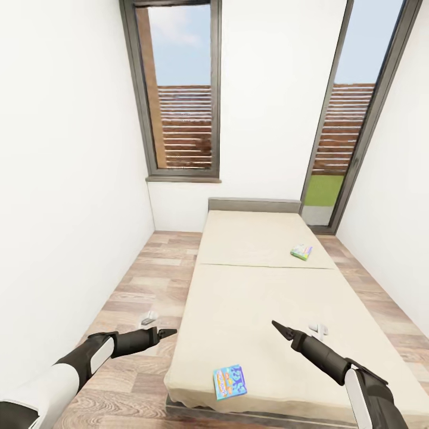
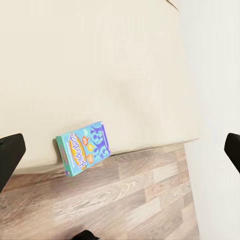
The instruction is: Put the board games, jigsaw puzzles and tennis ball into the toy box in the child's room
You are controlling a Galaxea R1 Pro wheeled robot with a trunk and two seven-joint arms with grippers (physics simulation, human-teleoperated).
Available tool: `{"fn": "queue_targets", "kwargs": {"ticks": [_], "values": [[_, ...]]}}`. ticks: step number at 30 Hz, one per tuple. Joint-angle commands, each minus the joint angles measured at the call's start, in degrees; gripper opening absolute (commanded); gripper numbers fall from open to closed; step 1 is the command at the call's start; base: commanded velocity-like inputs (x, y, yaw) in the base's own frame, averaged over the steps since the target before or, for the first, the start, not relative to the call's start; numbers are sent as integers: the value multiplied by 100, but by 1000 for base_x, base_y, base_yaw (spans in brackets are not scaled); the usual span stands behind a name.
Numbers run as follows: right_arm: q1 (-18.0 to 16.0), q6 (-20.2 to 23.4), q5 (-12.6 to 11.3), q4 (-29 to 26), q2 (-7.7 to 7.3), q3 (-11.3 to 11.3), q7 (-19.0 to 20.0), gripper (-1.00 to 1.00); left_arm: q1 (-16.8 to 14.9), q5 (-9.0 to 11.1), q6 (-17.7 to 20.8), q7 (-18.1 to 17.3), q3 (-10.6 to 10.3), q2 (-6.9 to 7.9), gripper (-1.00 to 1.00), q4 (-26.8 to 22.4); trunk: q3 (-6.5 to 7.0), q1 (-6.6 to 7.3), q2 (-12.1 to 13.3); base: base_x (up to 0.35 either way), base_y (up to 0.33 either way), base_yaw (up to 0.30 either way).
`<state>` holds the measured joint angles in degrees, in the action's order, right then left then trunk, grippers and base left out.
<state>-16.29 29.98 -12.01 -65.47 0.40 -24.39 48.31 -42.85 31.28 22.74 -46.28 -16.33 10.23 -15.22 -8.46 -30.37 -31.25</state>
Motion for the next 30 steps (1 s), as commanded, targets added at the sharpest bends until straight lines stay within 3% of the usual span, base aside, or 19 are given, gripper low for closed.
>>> {"fn": "queue_targets", "kwargs": {"ticks": [1,16,30], "values": [[-6,43,-30,-1,4,-13,12,100,-4,52,48,-4,-28,5,100,-3,-11,-2,-10,0,0,0],[-6,41,-30,-1,6,-13,12,100,-4,50,54,-4,-28,-1,100,-5,-9,-2,-10,0,-117,-3],[-6,39,-30,-1,4,-13,12,100,-4,53,55,-4,-28,-1,100,-4,53,-2,-10,-54,-51,-119]]}}
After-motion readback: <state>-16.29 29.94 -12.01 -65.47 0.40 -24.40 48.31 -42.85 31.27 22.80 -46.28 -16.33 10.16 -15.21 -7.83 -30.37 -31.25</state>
